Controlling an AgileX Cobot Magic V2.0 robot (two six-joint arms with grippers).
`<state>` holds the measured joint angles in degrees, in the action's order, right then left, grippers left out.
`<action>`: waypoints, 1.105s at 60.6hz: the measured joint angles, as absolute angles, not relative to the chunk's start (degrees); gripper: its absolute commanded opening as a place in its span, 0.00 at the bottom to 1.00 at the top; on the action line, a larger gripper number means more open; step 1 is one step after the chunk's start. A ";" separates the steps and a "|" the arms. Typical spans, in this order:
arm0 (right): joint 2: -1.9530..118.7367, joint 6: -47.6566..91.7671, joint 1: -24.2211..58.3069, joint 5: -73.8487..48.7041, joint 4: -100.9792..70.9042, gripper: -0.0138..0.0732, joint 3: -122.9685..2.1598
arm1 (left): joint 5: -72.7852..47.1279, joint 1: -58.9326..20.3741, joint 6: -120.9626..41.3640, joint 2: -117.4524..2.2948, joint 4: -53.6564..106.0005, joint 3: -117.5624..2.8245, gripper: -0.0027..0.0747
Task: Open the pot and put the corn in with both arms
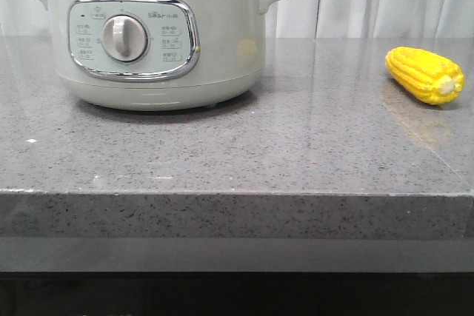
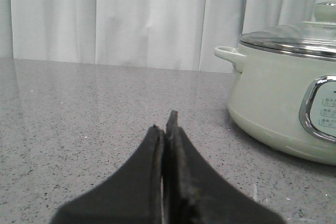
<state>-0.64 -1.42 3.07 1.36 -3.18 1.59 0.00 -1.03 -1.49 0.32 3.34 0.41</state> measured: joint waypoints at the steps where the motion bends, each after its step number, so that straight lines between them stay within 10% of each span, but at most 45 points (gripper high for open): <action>1: -0.64 -1.42 3.07 1.36 -3.18 0.08 1.59 | 0.00 -1.03 -1.49 0.32 3.34 0.41 0.01; 67: -0.64 -1.42 3.07 -0.51 -3.18 0.08 -0.12 | 0.80 -1.03 -1.49 0.32 3.98 -1.55 0.01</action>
